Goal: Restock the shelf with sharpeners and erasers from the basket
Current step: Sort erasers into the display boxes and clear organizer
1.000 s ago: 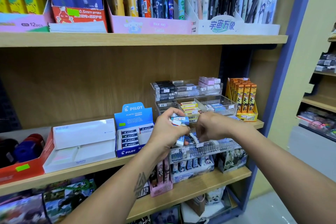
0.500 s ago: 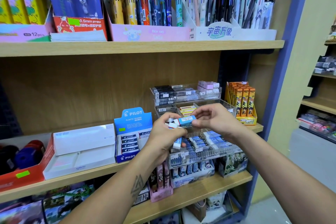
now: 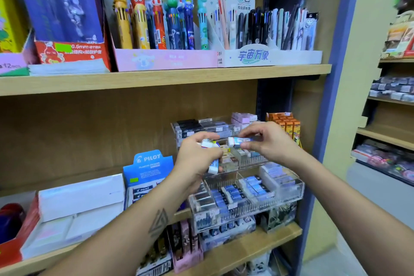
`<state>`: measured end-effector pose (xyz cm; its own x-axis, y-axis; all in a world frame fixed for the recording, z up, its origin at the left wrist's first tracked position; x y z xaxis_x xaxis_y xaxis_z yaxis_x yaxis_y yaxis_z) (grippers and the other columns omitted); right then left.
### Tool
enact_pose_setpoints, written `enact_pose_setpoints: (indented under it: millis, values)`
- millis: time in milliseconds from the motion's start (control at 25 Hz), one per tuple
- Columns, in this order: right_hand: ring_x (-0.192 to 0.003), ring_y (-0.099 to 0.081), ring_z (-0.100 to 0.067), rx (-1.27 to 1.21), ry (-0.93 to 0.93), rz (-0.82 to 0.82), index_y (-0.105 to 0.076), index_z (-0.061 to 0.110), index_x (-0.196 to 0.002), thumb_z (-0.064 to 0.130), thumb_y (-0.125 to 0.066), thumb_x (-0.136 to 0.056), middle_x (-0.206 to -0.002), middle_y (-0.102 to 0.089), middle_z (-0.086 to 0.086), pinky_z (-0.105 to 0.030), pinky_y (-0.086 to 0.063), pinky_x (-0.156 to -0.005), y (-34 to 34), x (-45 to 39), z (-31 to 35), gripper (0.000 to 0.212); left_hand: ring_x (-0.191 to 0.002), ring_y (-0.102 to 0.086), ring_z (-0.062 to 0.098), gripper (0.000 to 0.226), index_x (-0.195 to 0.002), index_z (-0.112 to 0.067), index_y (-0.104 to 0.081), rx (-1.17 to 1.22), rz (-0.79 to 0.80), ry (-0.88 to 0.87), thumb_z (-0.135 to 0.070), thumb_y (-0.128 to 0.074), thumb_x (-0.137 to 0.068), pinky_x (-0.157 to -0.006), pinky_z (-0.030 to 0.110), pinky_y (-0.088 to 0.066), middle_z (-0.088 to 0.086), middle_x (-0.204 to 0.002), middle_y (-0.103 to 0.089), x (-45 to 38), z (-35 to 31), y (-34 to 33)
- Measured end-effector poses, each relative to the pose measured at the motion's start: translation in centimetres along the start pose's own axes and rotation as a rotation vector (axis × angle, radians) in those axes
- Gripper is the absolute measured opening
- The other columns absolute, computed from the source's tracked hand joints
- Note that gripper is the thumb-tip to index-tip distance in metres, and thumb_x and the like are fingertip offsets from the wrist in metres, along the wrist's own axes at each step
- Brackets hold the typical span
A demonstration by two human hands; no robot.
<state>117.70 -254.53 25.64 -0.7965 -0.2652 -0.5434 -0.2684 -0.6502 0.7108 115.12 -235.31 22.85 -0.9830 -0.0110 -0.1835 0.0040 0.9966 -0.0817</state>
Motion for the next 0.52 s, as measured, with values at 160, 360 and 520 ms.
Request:
enact_pose_setpoints:
  millis: [160,360,520]
  values:
    - [-0.092,-0.065,-0.016,0.362,-0.151,0.069,-0.075,0.014,-0.104,0.019,-0.081,-0.081,-0.1,-0.073,-0.002,-0.03,-0.051,-0.08,1.5,-2.6,-5.1,0.025,-0.06,-0.054,0.026,0.033,-0.088,-0.02,-0.072,-0.132,0.046,-0.082,0.007,-0.068,-0.069,-0.046,0.043,-0.056,0.015,-0.08,-0.056,-4.1,-1.1,-1.9]
    - [-0.089,-0.068,-0.015,0.592,-0.144,0.354,-0.078,0.02,-0.094,0.017,-0.081,-0.078,-0.093,-0.074,0.003,-0.03,-0.056,-0.079,1.2,-4.6,-7.4,0.017,-0.055,-0.055,0.026,0.035,-0.09,-0.021,-0.073,-0.252,0.151,-0.058,0.007,-0.067,-0.068,-0.052,0.045,-0.056,0.016,-0.073,-0.061,-5.9,0.2,-3.2]
    - [-0.079,-0.066,-0.008,0.643,-0.104,0.53,-0.079,0.02,-0.086,0.011,-0.078,-0.08,-0.087,-0.074,0.006,-0.02,-0.053,-0.069,-0.3,-6.1,-6.6,0.011,-0.056,-0.054,0.028,0.035,-0.099,-0.012,-0.071,-0.193,0.199,-0.015,0.015,-0.063,-0.077,-0.048,0.032,-0.052,0.017,-0.073,-0.058,-6.1,1.5,-3.0]
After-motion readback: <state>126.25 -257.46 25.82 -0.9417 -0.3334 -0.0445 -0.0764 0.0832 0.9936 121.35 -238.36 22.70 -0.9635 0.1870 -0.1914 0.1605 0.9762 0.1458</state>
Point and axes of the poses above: each hand's wrist, its own x-axis away from the middle knuckle, its own y-axis out of the back of the hand, z = x × y, the point moved 3 cm from there along -x, towards the middle knuckle
